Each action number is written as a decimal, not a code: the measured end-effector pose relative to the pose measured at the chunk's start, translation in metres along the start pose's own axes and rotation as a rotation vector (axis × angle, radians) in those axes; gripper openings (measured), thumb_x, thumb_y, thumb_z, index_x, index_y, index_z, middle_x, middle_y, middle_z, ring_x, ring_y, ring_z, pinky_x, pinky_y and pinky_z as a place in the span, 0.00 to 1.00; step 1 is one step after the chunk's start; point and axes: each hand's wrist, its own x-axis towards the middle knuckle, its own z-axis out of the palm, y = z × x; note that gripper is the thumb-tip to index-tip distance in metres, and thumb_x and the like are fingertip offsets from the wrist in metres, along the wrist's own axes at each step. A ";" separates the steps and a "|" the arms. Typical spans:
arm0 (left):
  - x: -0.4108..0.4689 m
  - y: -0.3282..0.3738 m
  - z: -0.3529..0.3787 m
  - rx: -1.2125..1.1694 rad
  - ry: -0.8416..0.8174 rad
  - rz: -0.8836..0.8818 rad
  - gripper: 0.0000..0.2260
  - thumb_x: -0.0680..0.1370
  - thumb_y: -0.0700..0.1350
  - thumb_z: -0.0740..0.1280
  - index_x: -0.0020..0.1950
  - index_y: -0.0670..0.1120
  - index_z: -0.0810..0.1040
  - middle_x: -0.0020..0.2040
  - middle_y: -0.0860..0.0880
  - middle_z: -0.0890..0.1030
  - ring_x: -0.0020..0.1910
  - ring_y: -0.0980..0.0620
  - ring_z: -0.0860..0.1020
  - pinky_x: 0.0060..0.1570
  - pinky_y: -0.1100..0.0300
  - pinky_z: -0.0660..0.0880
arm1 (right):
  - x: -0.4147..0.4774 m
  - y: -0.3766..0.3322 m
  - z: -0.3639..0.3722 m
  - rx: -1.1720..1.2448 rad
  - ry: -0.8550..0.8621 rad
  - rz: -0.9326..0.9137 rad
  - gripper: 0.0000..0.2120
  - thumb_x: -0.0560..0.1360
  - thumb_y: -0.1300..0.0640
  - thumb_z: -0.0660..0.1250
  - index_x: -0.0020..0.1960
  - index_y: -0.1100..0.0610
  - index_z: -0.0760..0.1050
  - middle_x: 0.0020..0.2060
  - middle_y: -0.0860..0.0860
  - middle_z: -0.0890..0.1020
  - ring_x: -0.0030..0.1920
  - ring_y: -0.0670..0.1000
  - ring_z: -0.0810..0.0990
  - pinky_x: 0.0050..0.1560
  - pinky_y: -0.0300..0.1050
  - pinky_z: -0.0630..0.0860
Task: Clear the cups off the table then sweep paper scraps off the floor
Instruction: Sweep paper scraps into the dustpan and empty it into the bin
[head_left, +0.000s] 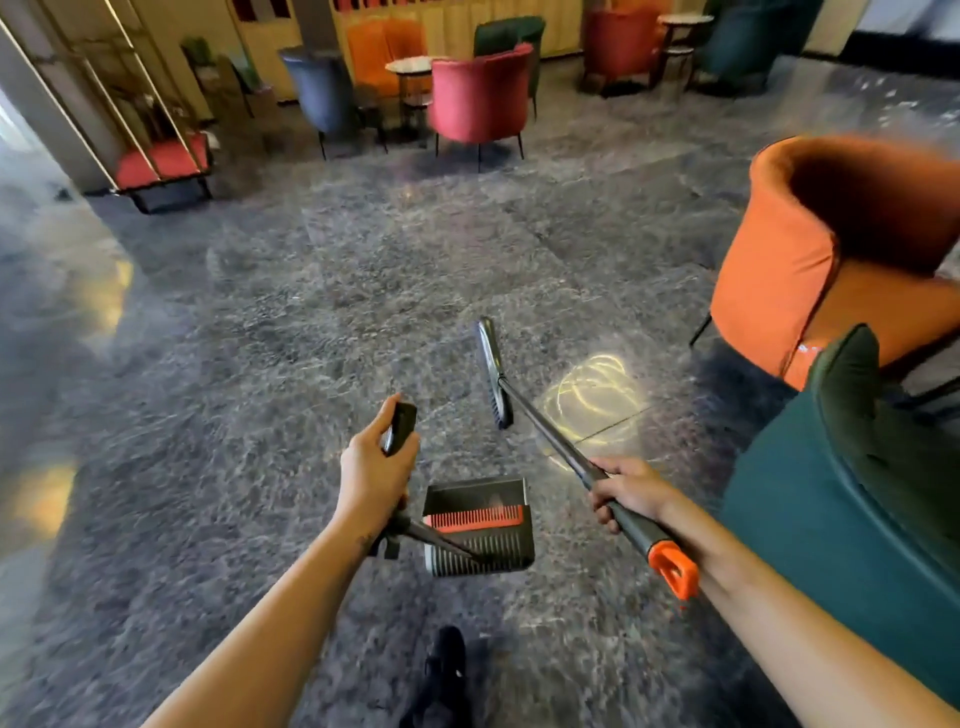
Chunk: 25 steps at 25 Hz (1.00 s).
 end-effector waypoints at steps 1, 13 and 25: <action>0.031 0.004 0.011 -0.005 -0.037 0.012 0.25 0.77 0.44 0.67 0.72 0.56 0.66 0.23 0.54 0.75 0.20 0.55 0.69 0.22 0.59 0.71 | 0.020 -0.014 -0.007 0.002 0.018 -0.005 0.26 0.74 0.76 0.55 0.68 0.60 0.66 0.27 0.56 0.69 0.16 0.47 0.69 0.17 0.34 0.66; 0.460 0.121 0.170 0.035 -0.453 0.078 0.25 0.76 0.41 0.68 0.72 0.52 0.67 0.27 0.49 0.76 0.20 0.53 0.70 0.21 0.61 0.69 | 0.283 -0.242 -0.106 0.194 0.380 0.089 0.18 0.71 0.77 0.56 0.61 0.76 0.68 0.26 0.57 0.69 0.18 0.50 0.67 0.18 0.36 0.65; 0.879 0.309 0.412 0.081 -0.536 0.302 0.23 0.77 0.41 0.67 0.71 0.52 0.69 0.34 0.44 0.77 0.25 0.50 0.70 0.33 0.55 0.70 | 0.603 -0.482 -0.326 0.344 0.492 0.131 0.17 0.73 0.76 0.57 0.62 0.69 0.68 0.27 0.57 0.70 0.23 0.52 0.69 0.19 0.38 0.67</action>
